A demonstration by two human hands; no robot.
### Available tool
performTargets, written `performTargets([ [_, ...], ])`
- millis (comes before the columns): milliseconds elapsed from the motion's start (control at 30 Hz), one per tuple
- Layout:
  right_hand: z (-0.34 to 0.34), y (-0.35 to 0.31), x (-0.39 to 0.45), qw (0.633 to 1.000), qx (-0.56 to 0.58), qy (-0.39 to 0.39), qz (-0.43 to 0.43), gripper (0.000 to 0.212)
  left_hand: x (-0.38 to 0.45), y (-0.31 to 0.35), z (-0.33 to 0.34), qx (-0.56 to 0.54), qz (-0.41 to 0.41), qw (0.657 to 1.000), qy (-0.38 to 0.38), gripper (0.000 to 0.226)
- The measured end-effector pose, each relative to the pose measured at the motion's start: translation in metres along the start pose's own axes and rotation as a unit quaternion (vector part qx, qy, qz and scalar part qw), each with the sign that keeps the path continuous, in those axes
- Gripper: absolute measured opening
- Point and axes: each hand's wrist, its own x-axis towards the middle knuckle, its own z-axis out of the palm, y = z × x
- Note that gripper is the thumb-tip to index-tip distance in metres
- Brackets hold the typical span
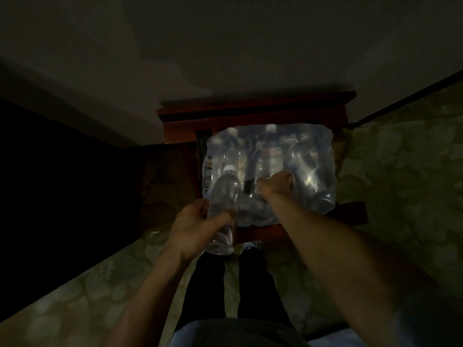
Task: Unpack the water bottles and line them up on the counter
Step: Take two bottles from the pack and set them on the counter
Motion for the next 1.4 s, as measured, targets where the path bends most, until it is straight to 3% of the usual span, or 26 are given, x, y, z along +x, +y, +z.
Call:
performTargets([
  [167, 0.003, -0.016, -0.002, 0.996, -0.086, -0.004, 0.037, 0.057, 0.000, 0.004, 0.003, 0.024, 0.005, 1.000, 0.004, 0.055],
  [300, -0.012, -0.016, -0.017, 0.995, -0.099, -0.028, 0.001, 0.045, -0.002, 0.007, 0.007, 0.000, -0.012, 1.000, -0.024, 0.051],
  [433, -0.027, -0.022, -0.034, 0.999, -0.036, -0.009, 0.018, 0.041, 0.000, 0.015, 0.014, -0.011, -0.010, 1.000, -0.024, 0.064],
  [567, -0.041, -0.040, -0.051, 0.996, 0.017, -0.080, 0.040, 0.025, 0.001, 0.026, 0.017, -0.006, 0.007, 1.000, -0.015, 0.057],
  [800, -0.089, -0.052, -0.083, 0.955, 0.167, -0.195, 0.148, 0.034, -0.010, 0.063, 0.017, -0.032, 0.025, 0.999, -0.020, 0.036],
  [867, -0.104, -0.053, -0.093, 0.957, 0.157, -0.199, 0.138, 0.031, -0.016, 0.074, 0.017, -0.033, 0.043, 0.998, -0.011, 0.030],
  [1200, -0.173, -0.084, -0.148, 0.950, 0.194, -0.238, 0.059, 0.045, -0.056, 0.125, 0.003, -0.105, 0.081, 0.991, -0.010, 0.043],
  [1400, -0.197, -0.098, -0.185, 0.899, 0.304, -0.312, -0.030, 0.051, -0.084, 0.149, -0.011, -0.137, 0.157, 0.978, -0.009, 0.036],
])
